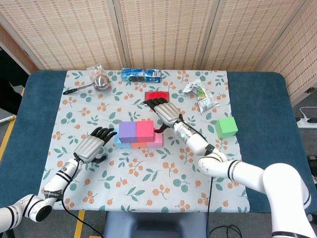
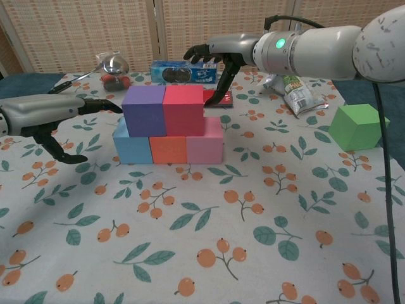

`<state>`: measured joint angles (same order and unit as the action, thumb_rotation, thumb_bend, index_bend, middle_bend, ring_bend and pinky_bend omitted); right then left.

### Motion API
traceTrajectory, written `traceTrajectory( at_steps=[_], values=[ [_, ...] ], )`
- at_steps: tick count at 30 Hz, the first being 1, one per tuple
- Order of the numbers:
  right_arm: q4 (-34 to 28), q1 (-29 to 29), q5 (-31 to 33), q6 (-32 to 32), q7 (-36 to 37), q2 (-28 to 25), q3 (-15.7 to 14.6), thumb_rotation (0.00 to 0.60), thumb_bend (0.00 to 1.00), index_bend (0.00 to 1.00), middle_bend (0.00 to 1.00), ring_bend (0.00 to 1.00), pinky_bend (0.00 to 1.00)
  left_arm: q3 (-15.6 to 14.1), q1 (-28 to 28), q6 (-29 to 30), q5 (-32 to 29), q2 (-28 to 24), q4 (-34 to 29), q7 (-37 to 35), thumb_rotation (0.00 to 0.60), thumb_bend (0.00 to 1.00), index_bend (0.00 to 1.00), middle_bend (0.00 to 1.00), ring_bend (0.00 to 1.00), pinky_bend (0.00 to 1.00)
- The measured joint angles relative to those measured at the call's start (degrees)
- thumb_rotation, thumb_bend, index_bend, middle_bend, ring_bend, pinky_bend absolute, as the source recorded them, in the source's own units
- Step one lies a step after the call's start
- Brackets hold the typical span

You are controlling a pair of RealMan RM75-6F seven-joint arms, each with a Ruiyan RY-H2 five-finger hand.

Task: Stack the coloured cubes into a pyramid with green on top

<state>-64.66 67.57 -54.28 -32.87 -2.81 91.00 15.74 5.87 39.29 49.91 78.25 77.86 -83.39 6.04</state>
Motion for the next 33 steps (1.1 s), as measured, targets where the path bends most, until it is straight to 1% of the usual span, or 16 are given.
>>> traceTrajectory(
  at_steps=[19, 33],
  values=[
    [-0.1, 0.18, 0.03, 0.22, -0.89, 0.24, 0.14, 0.6, 0.07, 0.0, 0.04, 0.0, 0.0, -0.15, 2.2, -1.16, -0.84, 0.75, 0.2, 0.6, 0.6, 0.31, 0.0, 0.0, 0.0, 0.0],
    [-0.4, 0.22, 0.16, 0.25, -1.53, 0.26, 0.01, 0.6, 0.07, 0.0, 0.04, 0.0, 0.0, -0.78, 2.17, -0.5, -1.37, 0.4, -0.32, 1.11, 0.6, 0.31, 0.0, 0.0, 0.0, 0.0]
  ],
)
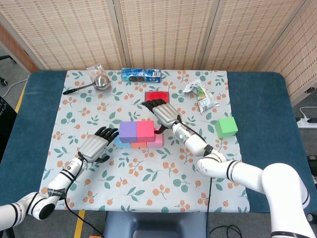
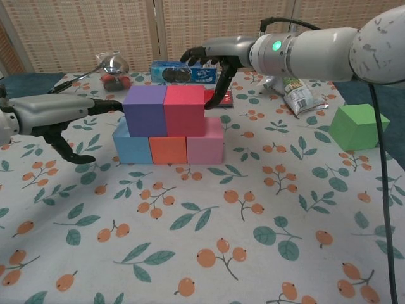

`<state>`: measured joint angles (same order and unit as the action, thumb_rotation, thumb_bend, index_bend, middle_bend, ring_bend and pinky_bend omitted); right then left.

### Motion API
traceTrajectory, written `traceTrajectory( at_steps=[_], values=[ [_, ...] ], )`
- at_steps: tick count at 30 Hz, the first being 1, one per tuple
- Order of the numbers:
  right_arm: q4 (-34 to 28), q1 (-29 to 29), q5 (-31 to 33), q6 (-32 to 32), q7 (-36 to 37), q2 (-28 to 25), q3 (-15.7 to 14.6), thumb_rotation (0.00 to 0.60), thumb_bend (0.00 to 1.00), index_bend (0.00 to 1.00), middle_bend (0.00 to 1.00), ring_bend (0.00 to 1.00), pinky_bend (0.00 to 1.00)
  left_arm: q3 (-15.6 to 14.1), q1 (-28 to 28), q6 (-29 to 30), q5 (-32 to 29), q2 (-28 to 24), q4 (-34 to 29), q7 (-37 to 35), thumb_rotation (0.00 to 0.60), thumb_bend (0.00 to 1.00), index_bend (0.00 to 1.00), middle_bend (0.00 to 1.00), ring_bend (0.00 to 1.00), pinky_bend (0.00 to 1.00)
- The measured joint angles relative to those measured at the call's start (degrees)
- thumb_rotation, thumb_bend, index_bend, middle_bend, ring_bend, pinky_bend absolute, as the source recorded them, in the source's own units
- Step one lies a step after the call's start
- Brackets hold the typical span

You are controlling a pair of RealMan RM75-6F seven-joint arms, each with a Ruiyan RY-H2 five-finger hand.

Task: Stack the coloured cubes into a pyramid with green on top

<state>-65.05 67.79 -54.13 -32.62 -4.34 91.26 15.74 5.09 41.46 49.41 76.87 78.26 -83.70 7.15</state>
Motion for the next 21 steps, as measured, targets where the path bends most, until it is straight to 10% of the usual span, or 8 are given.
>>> traceTrajectory(
  at_steps=[21],
  values=[
    [-8.39, -3.33, 0.43, -3.9, -2.53, -7.22, -1.14, 0.6, 0.07, 0.0, 0.03, 0.0, 0.0, -0.78, -3.7, 4.44, -1.29, -2.95, -2.67, -2.77, 0.6, 0.31, 0.0, 0.0, 0.0, 0.0]
  ],
)
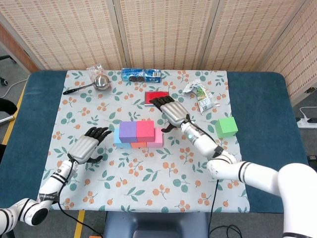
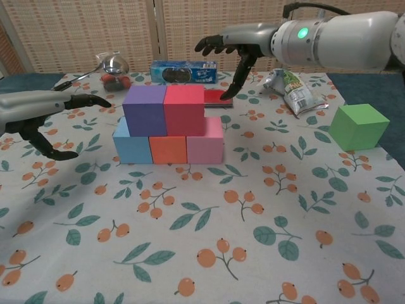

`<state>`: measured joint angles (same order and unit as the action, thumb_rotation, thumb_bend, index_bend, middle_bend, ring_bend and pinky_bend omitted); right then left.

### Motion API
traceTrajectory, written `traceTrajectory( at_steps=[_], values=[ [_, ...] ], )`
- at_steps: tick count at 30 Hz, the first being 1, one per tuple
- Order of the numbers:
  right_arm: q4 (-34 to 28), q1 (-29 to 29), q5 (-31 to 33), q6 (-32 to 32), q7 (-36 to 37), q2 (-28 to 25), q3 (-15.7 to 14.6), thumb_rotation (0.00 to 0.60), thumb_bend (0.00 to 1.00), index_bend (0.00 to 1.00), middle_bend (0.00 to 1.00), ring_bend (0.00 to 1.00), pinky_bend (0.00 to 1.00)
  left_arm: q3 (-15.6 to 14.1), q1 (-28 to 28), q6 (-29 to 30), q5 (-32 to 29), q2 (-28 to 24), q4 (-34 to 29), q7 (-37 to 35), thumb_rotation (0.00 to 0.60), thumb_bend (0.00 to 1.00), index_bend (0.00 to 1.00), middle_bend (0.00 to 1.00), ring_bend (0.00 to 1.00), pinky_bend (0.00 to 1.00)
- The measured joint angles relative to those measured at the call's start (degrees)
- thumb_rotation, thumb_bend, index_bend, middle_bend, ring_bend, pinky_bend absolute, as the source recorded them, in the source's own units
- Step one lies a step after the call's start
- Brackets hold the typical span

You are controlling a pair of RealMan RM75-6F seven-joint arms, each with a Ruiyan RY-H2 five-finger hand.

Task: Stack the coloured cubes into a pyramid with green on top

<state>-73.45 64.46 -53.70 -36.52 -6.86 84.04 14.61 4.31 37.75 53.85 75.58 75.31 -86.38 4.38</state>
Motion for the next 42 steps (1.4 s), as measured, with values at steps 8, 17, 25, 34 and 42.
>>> traceTrajectory(
  at_steps=[8, 17, 25, 34, 42],
  values=[
    [-12.3, -8.25, 0.0, -5.46, -1.5, -13.62, -3.41, 0.6, 0.07, 0.0, 0.03, 0.0, 0.0, -1.49, -6.68, 7.76, 1.08, -3.31, -2.93, -5.04, 0.6, 0.31, 0.0, 0.0, 0.0, 0.0],
    [-10.79, -16.28, -3.29, -6.21, 2.2, -18.42, -8.76, 0.6, 0.07, 0.0, 0.03, 0.0, 0.0, -3.55, -13.83, 16.21, 3.26, -4.95, -6.61, -8.82, 0.6, 0.31, 0.0, 0.0, 0.0, 0.0],
    [0.69, -18.31, -9.26, -3.2, 6.14, -14.62, -10.94, 0.6, 0.07, 0.0, 0.03, 0.0, 0.0, -4.4, -16.91, 18.09, 3.98, -6.08, -9.27, -10.78, 0.6, 0.31, 0.0, 0.0, 0.0, 0.0],
    [10.89, -18.79, -14.61, 0.69, 10.83, -9.56, -11.82, 0.6, 0.07, 0.0, 0.06, 0.0, 0.0, -4.14, -18.44, 18.6, 4.47, -6.89, -10.31, -12.74, 0.6, 0.31, 0.0, 0.0, 0.0, 0.0],
    [17.32, -18.9, -18.48, 2.65, 14.29, -6.28, -12.27, 0.6, 0.07, 0.12, 0.19, 0.0, 0.0, -3.79, -18.95, 17.91, 4.75, -6.89, -10.08, -14.35, 0.6, 0.31, 0.0, 0.0, 0.0, 0.0]
  ],
)
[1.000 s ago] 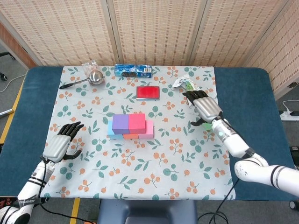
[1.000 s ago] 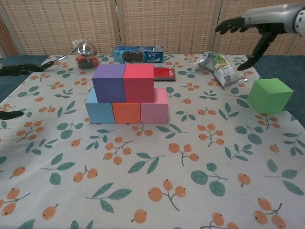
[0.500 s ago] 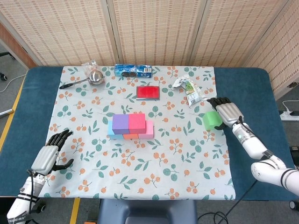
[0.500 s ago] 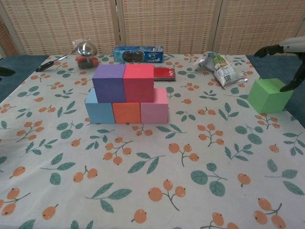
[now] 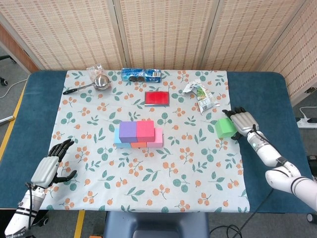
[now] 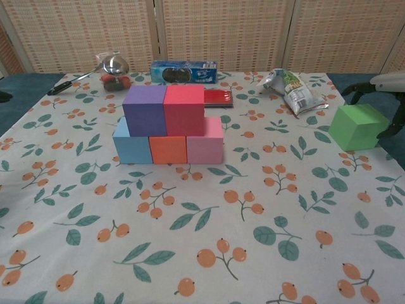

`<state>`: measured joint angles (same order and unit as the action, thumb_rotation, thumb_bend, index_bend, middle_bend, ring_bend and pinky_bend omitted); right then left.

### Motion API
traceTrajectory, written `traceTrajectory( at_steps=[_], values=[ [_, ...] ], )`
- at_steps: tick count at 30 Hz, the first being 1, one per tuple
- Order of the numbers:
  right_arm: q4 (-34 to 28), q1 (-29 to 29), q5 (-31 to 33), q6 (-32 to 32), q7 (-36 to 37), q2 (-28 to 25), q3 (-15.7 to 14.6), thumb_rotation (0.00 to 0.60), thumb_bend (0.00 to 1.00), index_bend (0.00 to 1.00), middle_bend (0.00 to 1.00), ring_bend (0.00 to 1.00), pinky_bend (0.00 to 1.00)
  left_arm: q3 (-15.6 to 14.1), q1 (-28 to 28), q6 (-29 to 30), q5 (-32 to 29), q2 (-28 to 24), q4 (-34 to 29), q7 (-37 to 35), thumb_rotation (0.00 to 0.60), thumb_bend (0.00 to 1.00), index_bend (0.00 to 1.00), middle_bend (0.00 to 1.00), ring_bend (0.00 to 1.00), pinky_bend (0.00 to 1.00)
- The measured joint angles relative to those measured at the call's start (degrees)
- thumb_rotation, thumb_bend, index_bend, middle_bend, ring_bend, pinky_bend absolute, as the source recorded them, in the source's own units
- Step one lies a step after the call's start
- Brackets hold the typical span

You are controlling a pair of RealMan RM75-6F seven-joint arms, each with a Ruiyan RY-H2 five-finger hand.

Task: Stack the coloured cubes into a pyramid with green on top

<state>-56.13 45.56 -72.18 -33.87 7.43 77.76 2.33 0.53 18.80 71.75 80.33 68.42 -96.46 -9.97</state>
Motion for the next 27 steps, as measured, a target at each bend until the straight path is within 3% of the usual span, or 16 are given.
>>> traceTrajectory(
  at_steps=[5, 10, 15, 20, 24, 27],
  values=[
    [2.91, -0.11, -3.02, -1.1, 3.35, 1.69, 0.12, 0.6, 0.09, 0.32, 0.28, 0.01, 0.0, 0.47, -0.33, 0.01, 0.02, 0.23, 0.18, -0.44, 0.6, 0.31, 0.0, 0.0, 0.0, 0.0],
    [4.75, -0.28, -5.96, -4.45, 6.02, 2.8, 0.32, 0.6, 0.14, 0.51, 0.39, 0.1, 0.0, 0.87, -0.88, 0.52, -0.04, 0.12, 0.21, -0.98, 0.6, 0.31, 0.0, 0.0, 0.0, 0.0],
    [1.86, -0.31, -7.22, -6.93, 7.92, 1.54, 1.2, 0.6, 0.15, 0.52, 0.41, 0.13, 0.0, 1.0, -1.63, 1.06, 0.01, -0.3, 0.11, -1.12, 0.6, 0.31, 0.0, 0.0, 0.0, 0.0],
    [-7.4, 0.36, -6.93, -7.18, 7.36, -1.76, 2.63, 0.6, 0.14, 0.5, 0.41, 0.13, 0.0, 0.99, -2.06, 1.17, 0.29, -0.15, 0.03, -1.05, 0.6, 0.31, 0.0, 0.0, 0.0, 0.0],
    [-15.38, 1.91, -5.24, -5.69, 4.38, -3.51, 4.05, 0.6, 0.14, 0.49, 0.41, 0.13, 0.0, 0.9, -2.48, 1.45, 0.65, -0.05, 0.14, -1.31, 0.6, 0.31, 0.0, 0.0, 0.0, 0.0],
    [-17.84, 3.36, -3.11, -4.27, -0.07, -3.27, 4.82, 0.6, 0.14, 0.45, 0.41, 0.13, 0.0, 0.87, -2.9, 1.79, 0.79, -0.07, 0.42, -1.84, 0.6, 0.31, 0.0, 0.0, 0.0, 0.0]
  ],
)
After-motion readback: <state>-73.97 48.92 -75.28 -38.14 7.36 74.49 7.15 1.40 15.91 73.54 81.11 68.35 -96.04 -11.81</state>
